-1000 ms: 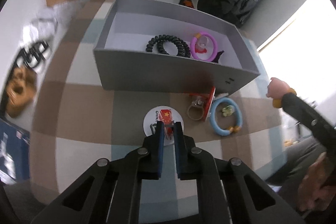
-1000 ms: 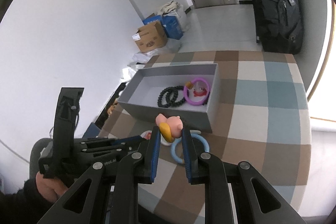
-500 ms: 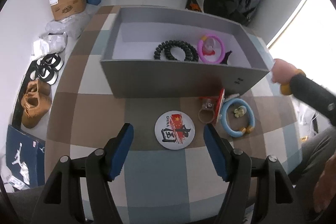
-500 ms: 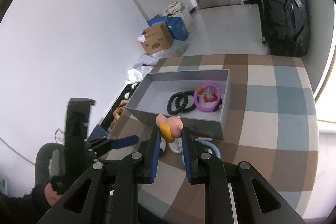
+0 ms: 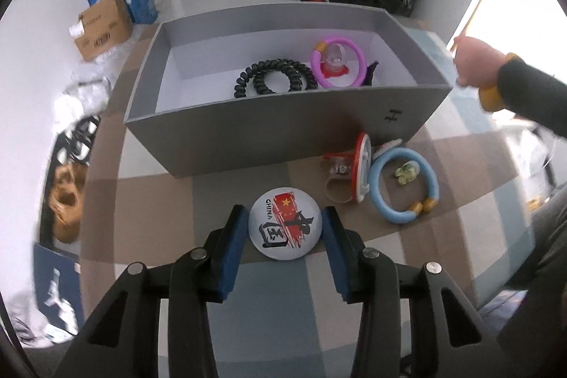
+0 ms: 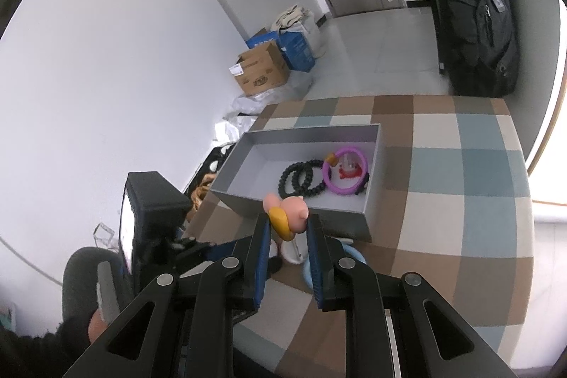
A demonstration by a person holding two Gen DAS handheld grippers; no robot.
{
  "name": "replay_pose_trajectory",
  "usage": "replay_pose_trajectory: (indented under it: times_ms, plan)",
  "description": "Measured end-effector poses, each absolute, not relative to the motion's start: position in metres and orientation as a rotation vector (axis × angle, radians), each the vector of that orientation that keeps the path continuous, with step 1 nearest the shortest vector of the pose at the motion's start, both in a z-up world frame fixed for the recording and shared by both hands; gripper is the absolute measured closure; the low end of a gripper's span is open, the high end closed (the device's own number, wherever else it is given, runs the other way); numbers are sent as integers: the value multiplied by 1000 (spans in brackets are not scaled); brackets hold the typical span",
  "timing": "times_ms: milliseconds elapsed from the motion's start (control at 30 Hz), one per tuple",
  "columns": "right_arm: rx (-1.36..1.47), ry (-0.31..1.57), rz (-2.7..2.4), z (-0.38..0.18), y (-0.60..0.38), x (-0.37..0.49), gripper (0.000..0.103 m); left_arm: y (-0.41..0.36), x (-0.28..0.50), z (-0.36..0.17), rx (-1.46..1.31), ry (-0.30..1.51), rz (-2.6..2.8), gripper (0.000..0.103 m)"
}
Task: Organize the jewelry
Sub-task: 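Carry the pig toy and badge into the gray box and open both tools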
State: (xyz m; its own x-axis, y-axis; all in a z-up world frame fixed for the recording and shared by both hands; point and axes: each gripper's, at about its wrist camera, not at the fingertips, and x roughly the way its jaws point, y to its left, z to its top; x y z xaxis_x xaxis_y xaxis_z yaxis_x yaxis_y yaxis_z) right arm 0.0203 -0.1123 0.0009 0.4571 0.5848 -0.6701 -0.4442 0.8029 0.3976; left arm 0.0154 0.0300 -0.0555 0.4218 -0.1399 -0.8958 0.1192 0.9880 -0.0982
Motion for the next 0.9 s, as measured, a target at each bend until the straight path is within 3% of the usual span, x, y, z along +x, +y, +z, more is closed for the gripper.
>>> replay_pose_trajectory:
  times_ms: [500,900]
  plan:
    - [195,878,632,7,-106,40,84,56,24,8,-292,869,-212,66]
    - [229,892,586,1,-99,79,84,55,62,0,-369,913,-222,66]
